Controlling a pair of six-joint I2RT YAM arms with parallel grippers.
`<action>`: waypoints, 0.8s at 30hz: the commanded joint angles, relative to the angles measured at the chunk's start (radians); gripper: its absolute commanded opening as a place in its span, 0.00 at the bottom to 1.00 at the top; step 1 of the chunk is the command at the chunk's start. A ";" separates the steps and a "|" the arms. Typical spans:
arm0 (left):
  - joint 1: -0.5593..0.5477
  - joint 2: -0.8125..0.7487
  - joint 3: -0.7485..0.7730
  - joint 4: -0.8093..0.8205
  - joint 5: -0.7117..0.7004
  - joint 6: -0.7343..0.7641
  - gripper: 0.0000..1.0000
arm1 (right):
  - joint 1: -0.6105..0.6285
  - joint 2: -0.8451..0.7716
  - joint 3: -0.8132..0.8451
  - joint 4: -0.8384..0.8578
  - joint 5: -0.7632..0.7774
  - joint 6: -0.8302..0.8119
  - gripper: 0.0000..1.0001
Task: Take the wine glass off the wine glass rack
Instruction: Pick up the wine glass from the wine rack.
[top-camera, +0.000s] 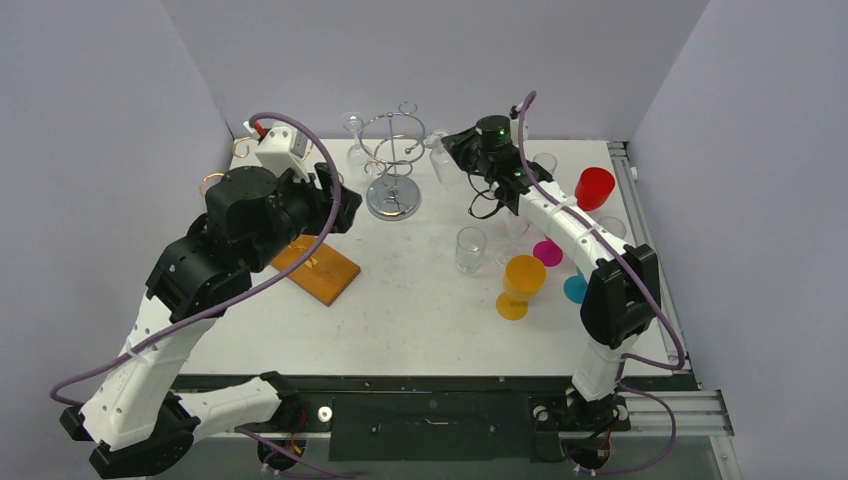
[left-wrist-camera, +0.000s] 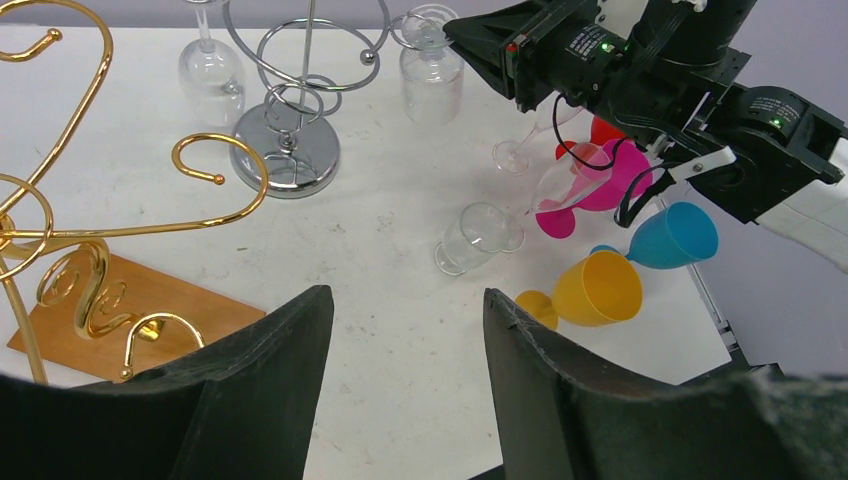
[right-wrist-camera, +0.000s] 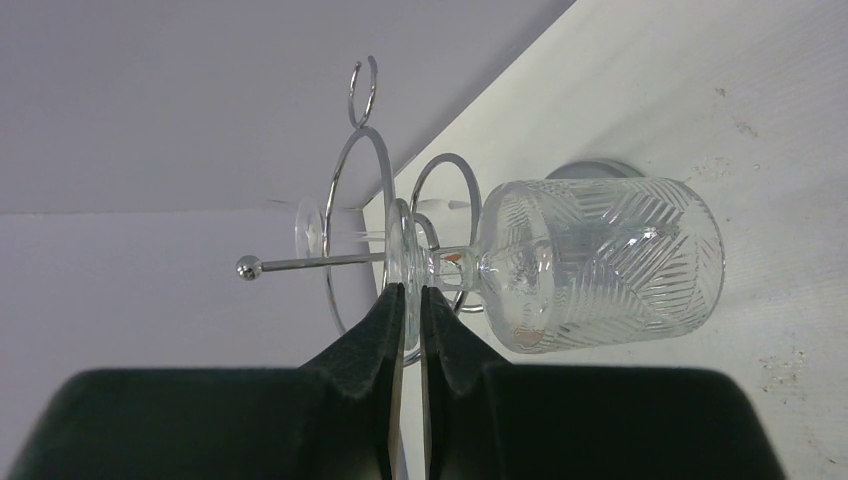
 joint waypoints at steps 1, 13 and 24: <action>0.007 -0.004 -0.008 0.066 0.020 -0.014 0.53 | -0.011 -0.100 -0.030 0.093 -0.031 0.002 0.00; 0.012 0.018 -0.031 0.095 0.035 -0.022 0.53 | -0.026 -0.128 -0.075 0.156 -0.109 0.026 0.00; 0.025 0.038 -0.040 0.121 0.056 -0.029 0.53 | -0.031 -0.182 -0.114 0.159 -0.120 0.015 0.00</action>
